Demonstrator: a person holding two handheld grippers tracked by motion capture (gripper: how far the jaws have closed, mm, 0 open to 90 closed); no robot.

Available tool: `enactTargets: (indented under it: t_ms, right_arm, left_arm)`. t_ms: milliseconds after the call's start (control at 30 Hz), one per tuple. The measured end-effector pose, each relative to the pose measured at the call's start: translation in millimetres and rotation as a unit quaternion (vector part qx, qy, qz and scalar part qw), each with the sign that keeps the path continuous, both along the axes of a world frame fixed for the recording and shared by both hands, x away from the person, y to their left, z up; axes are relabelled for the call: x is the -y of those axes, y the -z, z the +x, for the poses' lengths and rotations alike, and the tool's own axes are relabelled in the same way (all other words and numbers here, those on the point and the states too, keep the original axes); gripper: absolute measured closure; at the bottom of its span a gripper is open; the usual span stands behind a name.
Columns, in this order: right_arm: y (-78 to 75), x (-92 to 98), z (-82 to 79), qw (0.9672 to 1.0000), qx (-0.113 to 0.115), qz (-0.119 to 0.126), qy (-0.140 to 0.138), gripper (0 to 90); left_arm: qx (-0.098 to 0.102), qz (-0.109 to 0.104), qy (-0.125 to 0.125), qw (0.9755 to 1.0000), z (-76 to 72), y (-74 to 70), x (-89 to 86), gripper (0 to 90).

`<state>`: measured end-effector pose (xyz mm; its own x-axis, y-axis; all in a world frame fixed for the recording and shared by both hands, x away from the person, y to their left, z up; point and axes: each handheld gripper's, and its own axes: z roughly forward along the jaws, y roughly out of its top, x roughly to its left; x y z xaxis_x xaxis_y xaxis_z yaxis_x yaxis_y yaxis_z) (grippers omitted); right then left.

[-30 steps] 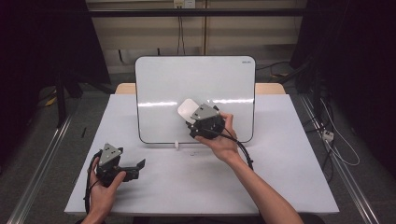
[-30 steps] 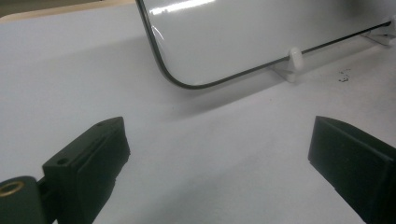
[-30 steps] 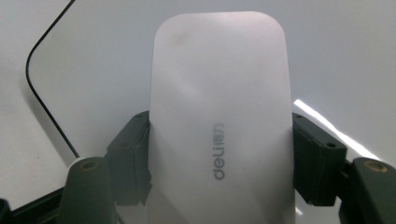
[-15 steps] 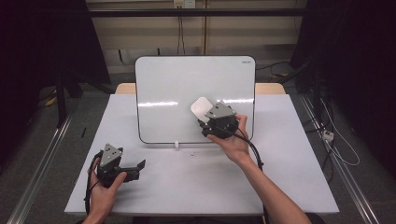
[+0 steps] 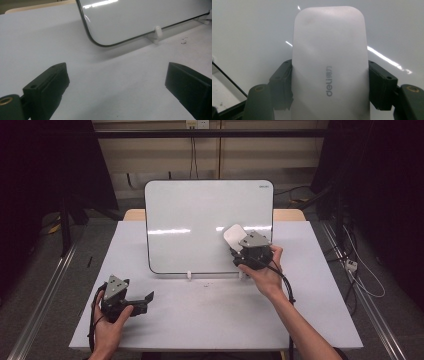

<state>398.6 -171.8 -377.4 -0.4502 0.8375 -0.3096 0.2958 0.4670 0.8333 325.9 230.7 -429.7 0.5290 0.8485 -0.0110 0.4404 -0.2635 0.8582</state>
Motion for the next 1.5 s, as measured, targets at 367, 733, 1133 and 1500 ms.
enactTargets:
  t_ms: [367, 733, 1133, 1500]
  right_arm:
    - [15.1, 30.0, -1.5, 0.9993, -0.010, -0.012, 0.034, 31.6]
    - [22.5, 26.8, 1.3, 0.9983, -0.004, -0.035, 0.046, 31.2]
    - [19.5, 29.2, 1.6, 0.9989, -0.019, -0.016, 0.040, 28.6]
    - [18.4, 33.2, -0.8, 0.9982, -0.046, 0.023, 0.031, 13.5]
  left_arm:
    - [-0.004, 0.004, 0.002, 1.0000, 1.8, 1.1, 4.5, 4.7]
    - [0.000, 0.000, 0.001, 1.0000, 0.9, 1.3, 0.1, 4.7]
    - [0.000, 0.000, 0.001, 1.0000, 1.6, 0.9, -0.2, 4.7]
    - [0.002, -0.008, 0.002, 1.0000, 3.8, -0.8, -0.7, 4.7]
